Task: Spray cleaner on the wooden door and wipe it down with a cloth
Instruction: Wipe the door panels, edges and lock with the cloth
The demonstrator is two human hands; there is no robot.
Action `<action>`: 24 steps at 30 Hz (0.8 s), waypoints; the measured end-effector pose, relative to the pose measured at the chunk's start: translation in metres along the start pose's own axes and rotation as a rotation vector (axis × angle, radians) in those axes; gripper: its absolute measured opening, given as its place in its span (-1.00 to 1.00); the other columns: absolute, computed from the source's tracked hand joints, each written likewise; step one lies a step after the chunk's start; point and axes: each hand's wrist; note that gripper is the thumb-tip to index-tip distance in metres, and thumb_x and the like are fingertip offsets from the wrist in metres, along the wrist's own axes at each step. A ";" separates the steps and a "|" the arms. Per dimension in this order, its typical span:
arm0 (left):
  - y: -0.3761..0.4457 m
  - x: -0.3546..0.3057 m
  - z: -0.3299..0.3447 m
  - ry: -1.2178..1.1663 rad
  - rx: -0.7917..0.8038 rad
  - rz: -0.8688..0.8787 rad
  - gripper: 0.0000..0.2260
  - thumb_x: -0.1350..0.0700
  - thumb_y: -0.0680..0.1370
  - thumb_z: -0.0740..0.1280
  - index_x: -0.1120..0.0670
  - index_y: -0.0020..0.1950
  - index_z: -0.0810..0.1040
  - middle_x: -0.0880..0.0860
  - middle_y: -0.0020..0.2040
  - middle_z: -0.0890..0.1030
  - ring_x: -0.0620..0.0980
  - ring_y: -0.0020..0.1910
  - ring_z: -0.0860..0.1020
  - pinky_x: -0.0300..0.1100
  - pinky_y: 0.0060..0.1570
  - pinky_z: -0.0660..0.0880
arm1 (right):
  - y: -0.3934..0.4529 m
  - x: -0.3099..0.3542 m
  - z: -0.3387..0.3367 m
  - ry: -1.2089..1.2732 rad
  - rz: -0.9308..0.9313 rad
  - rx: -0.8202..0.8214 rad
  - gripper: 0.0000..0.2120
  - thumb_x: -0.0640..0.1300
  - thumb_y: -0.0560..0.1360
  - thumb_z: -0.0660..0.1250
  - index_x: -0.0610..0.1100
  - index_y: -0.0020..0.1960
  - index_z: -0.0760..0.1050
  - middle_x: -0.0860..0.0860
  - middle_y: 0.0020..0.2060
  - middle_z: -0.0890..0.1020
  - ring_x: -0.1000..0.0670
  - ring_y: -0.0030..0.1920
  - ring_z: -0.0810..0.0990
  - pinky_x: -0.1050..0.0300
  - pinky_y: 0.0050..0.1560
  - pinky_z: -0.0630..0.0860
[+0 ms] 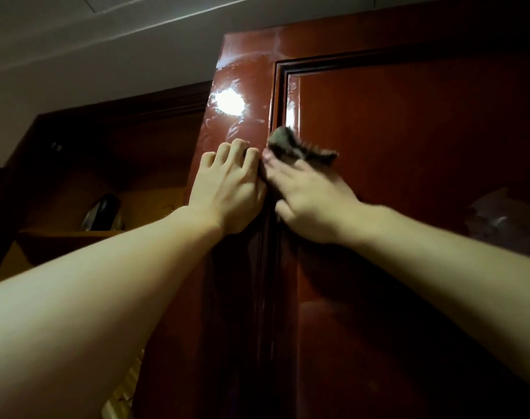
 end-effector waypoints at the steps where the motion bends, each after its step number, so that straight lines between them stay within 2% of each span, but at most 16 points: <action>1: -0.003 -0.001 0.000 0.009 0.003 0.043 -0.54 -0.08 0.47 0.05 0.20 0.15 0.48 0.22 0.13 0.50 0.25 0.05 0.48 0.08 -0.01 0.37 | -0.018 0.005 0.003 -0.001 -0.024 0.004 -0.39 0.07 0.53 0.04 0.01 0.55 0.06 0.10 0.58 0.02 -0.04 0.50 0.22 0.01 0.37 0.30; 3: -0.012 -0.001 -0.001 0.050 0.003 0.161 -0.55 -0.06 0.48 0.08 0.23 0.15 0.48 0.23 0.13 0.51 0.25 0.04 0.48 0.09 0.00 0.39 | -0.045 0.010 0.004 -0.014 -0.066 0.025 -0.34 0.13 0.44 -0.13 0.02 0.52 0.13 0.10 0.56 0.12 -0.03 0.48 0.29 0.00 0.29 0.40; 4: -0.015 0.000 -0.002 0.061 0.009 0.184 -0.55 -0.06 0.49 0.08 0.24 0.15 0.48 0.23 0.13 0.51 0.25 0.04 0.49 0.10 0.00 0.40 | -0.049 0.007 0.002 -0.049 -0.089 0.037 -0.33 0.13 0.44 -0.15 0.03 0.53 0.12 0.11 0.56 0.13 -0.01 0.50 0.25 0.01 0.31 0.40; 6: -0.018 0.001 -0.006 0.066 0.023 0.158 -0.56 -0.05 0.49 0.08 0.24 0.15 0.49 0.24 0.13 0.51 0.25 0.04 0.49 0.10 0.00 0.40 | -0.041 -0.007 0.000 -0.091 -0.060 0.050 -0.38 0.11 0.52 -0.09 0.06 0.58 0.01 0.12 0.58 0.05 -0.01 0.54 0.14 0.05 0.41 0.27; 8: -0.018 0.001 -0.010 0.065 0.031 0.136 -0.57 -0.05 0.48 0.09 0.24 0.14 0.49 0.24 0.14 0.51 0.25 0.04 0.49 0.09 0.00 0.39 | -0.023 -0.024 -0.008 -0.056 0.091 0.035 -0.42 0.06 0.59 -0.02 0.04 0.59 -0.02 0.11 0.58 -0.03 -0.05 0.54 0.11 0.05 0.46 0.14; 10: -0.015 -0.001 -0.012 0.065 0.026 0.145 -0.57 -0.04 0.49 0.09 0.23 0.15 0.48 0.23 0.14 0.50 0.24 0.05 0.49 0.09 0.00 0.39 | -0.013 -0.030 -0.011 -0.061 0.203 -0.025 -0.41 0.03 0.59 0.04 -0.02 0.59 0.00 0.07 0.59 -0.03 -0.07 0.52 0.12 -0.03 0.43 0.14; 12: -0.013 -0.004 -0.013 0.065 0.017 0.142 -0.58 -0.03 0.48 0.10 0.24 0.15 0.48 0.25 0.14 0.50 0.25 0.05 0.49 0.08 -0.01 0.39 | -0.025 -0.019 -0.005 -0.085 0.175 -0.035 -0.40 0.05 0.53 0.02 -0.05 0.56 0.12 0.02 0.58 0.09 -0.09 0.47 0.22 -0.07 0.35 0.24; 13: -0.012 -0.006 -0.013 0.061 0.021 0.134 -0.58 -0.02 0.47 0.10 0.24 0.15 0.48 0.25 0.14 0.50 0.26 0.04 0.48 0.08 -0.02 0.39 | -0.039 -0.008 0.001 -0.095 0.087 -0.027 -0.39 0.07 0.48 0.00 -0.07 0.50 0.26 0.00 0.54 0.23 -0.11 0.40 0.33 -0.06 0.26 0.34; 15: -0.012 -0.011 -0.014 0.058 0.030 0.123 -0.58 -0.01 0.45 0.10 0.23 0.14 0.48 0.24 0.16 0.50 0.25 0.05 0.48 0.08 -0.02 0.37 | -0.073 0.011 0.009 -0.065 -0.064 -0.002 -0.40 0.10 0.40 -0.01 -0.07 0.34 0.47 0.01 0.32 0.52 -0.10 0.19 0.54 0.00 -0.02 0.52; 16: -0.012 -0.013 -0.014 0.059 0.027 0.125 -0.59 0.00 0.45 0.10 0.23 0.14 0.48 0.23 0.16 0.49 0.24 0.05 0.48 0.08 -0.02 0.37 | -0.084 0.012 0.012 -0.051 -0.107 0.017 -0.41 0.10 0.40 -0.01 -0.05 0.32 0.48 0.04 0.27 0.56 -0.09 0.14 0.58 0.02 -0.10 0.55; 17: -0.013 -0.015 -0.014 0.060 0.021 0.134 -0.59 0.00 0.46 0.09 0.23 0.14 0.47 0.22 0.15 0.49 0.24 0.05 0.48 0.08 -0.01 0.37 | -0.088 0.009 0.011 -0.052 -0.128 0.049 -0.40 0.10 0.41 -0.02 -0.03 0.36 0.45 0.05 0.30 0.53 -0.08 0.19 0.57 0.01 -0.05 0.56; 18: -0.013 -0.017 -0.014 0.057 0.013 0.146 -0.59 -0.01 0.46 0.09 0.22 0.14 0.47 0.22 0.15 0.49 0.24 0.04 0.48 0.08 -0.01 0.37 | -0.087 0.003 0.009 -0.055 -0.132 0.067 -0.37 0.11 0.42 -0.05 -0.02 0.42 0.38 0.05 0.38 0.46 -0.08 0.30 0.49 -0.03 0.11 0.52; 20: -0.012 -0.022 -0.015 0.046 0.004 0.163 -0.60 -0.01 0.46 0.12 0.22 0.14 0.48 0.23 0.14 0.50 0.24 0.04 0.48 0.08 -0.02 0.38 | -0.075 -0.011 0.003 -0.042 -0.022 0.042 -0.37 0.11 0.49 -0.06 0.00 0.54 0.20 0.06 0.54 0.21 -0.08 0.48 0.28 -0.03 0.37 0.31; 22: -0.011 -0.028 -0.014 0.032 -0.010 0.171 -0.62 -0.01 0.48 0.16 0.21 0.15 0.48 0.21 0.15 0.50 0.23 0.04 0.48 0.07 -0.02 0.38 | -0.062 -0.019 -0.001 -0.063 0.135 -0.008 -0.39 0.09 0.54 -0.04 0.02 0.58 0.03 0.10 0.58 0.02 -0.06 0.50 0.18 0.00 0.40 0.20; 24: -0.010 -0.037 -0.012 0.014 -0.026 0.175 -0.64 -0.01 0.49 0.17 0.21 0.14 0.49 0.20 0.15 0.51 0.22 0.04 0.48 0.07 -0.03 0.37 | -0.063 -0.016 0.000 -0.110 0.201 -0.035 -0.32 0.08 0.46 -0.07 -0.04 0.57 0.07 0.05 0.58 0.06 -0.09 0.44 0.24 -0.04 0.34 0.22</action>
Point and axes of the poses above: each hand's wrist, its own y-axis towards the middle knuckle, its own z-axis out of the palm, x = y × z
